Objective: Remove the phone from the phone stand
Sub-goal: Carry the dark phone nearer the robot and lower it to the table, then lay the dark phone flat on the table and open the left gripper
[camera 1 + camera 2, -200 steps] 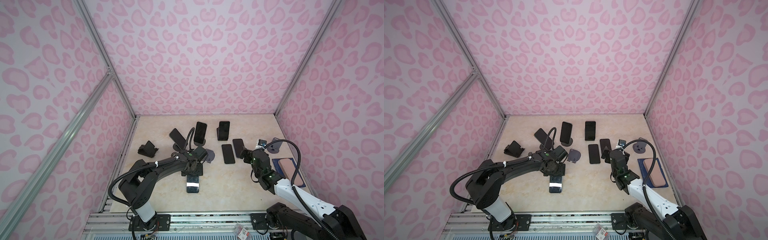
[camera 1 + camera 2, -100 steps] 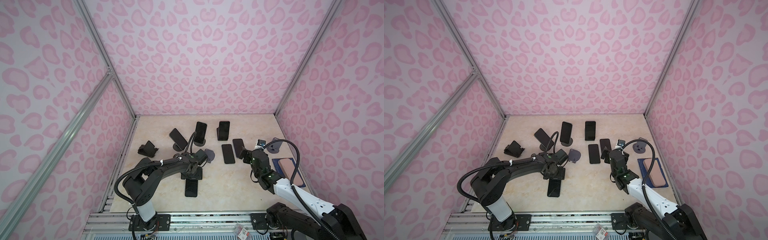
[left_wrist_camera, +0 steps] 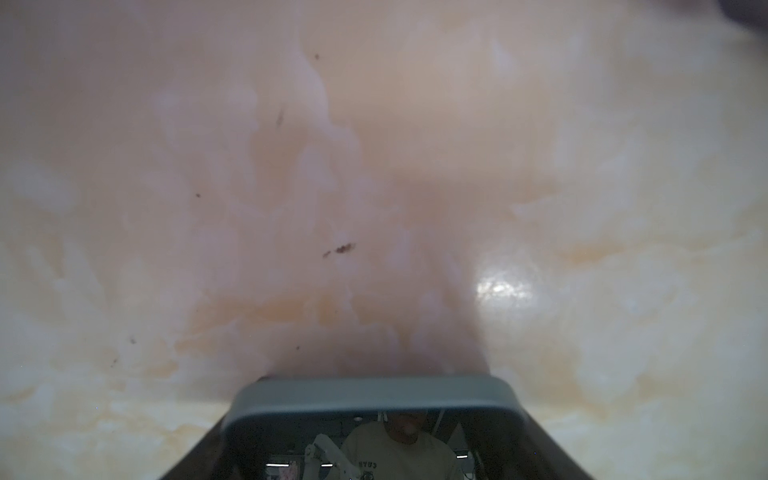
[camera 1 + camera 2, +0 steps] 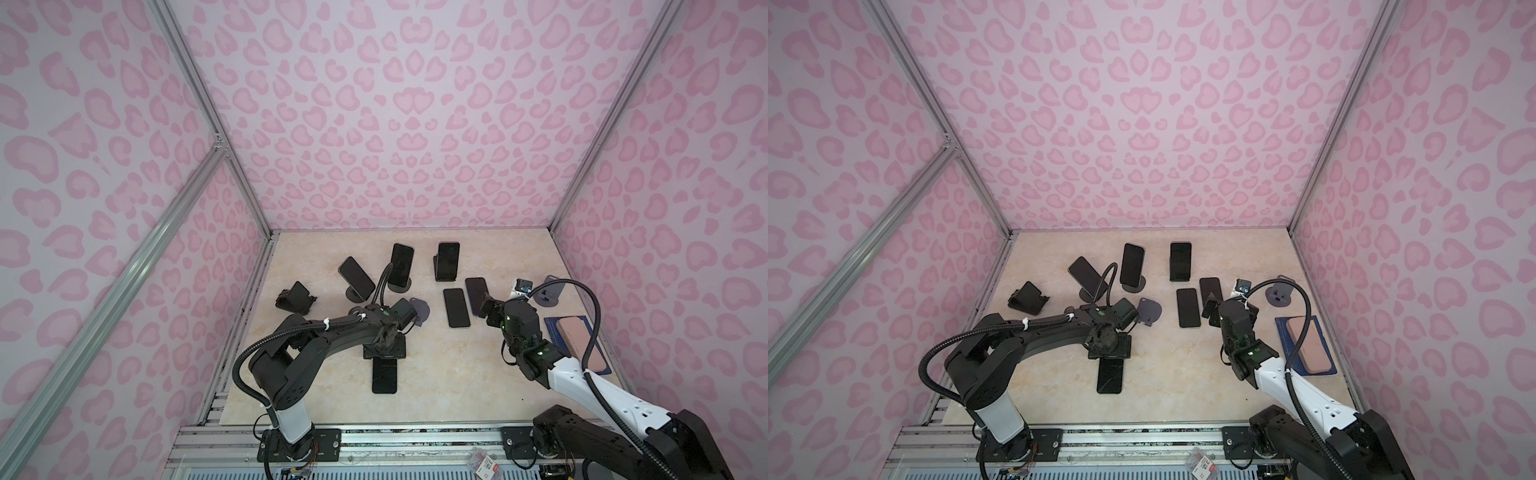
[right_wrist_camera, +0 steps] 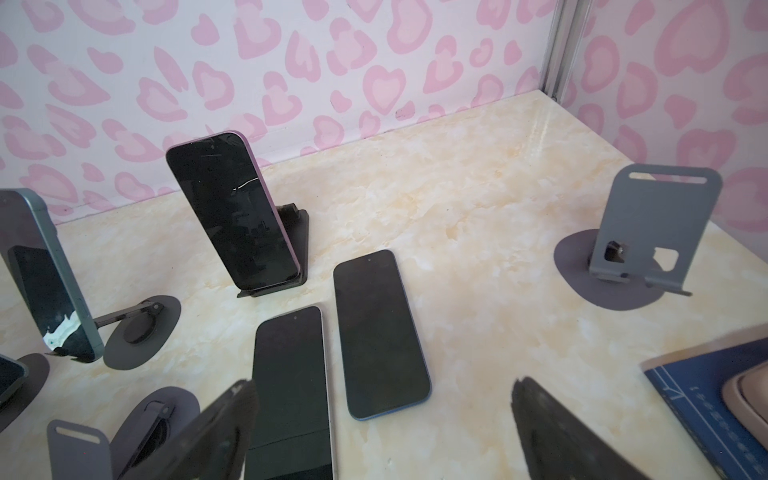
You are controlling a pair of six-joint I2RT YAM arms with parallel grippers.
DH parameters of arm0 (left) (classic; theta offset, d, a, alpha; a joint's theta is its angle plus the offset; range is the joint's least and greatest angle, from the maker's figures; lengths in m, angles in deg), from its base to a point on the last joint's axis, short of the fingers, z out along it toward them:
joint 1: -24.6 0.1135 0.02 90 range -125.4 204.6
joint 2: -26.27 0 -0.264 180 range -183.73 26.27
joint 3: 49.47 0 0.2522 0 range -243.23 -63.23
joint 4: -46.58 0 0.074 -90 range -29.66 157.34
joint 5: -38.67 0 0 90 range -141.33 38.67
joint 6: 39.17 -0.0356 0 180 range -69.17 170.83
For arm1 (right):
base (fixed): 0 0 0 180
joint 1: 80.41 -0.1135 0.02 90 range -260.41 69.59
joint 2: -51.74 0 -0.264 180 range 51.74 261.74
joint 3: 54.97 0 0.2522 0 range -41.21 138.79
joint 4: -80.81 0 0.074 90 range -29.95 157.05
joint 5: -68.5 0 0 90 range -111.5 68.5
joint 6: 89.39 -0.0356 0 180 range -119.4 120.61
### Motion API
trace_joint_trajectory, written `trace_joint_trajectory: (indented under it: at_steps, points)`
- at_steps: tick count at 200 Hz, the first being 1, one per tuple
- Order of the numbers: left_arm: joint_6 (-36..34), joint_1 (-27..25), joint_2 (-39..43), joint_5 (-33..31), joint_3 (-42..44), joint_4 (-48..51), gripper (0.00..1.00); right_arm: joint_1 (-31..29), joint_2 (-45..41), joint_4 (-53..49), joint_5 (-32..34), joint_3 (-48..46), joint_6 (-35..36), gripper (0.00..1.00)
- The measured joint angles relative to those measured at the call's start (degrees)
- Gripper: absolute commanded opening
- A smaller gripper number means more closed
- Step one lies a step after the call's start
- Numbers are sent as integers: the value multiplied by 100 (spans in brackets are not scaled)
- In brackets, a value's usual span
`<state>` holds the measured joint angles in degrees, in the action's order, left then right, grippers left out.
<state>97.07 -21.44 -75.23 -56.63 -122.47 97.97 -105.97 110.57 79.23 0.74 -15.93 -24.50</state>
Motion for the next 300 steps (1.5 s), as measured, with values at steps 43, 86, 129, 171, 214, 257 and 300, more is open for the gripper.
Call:
trace_joint_trajectory:
  at_steps: [43, 86, 129, 171, 214, 257, 300]
  points:
    - [98, -9, 4, -74, 37, -39, 78, -4, -138, -2, -2, -26, -37, 98]
    - [192, -17, -2, -114, 39, -55, 79, -11, -142, -7, -24, -52, -85, 98]
    - [245, -22, -33, -118, 13, -52, 81, -11, -205, -9, -24, -52, -90, 98]
    - [271, -37, -44, -175, 13, -127, 82, -11, -184, -9, -24, -66, -109, 98]
    - [271, -52, -4, -216, 13, -181, 82, -11, -184, -7, -24, -66, -109, 98]
    - [271, -57, 140, -216, 28, -260, 86, -11, -146, -7, -26, -66, -109, 98]
    - [179, -68, 968, -175, 24, -269, 88, -31, -157, -4, -28, -66, -109, 98]
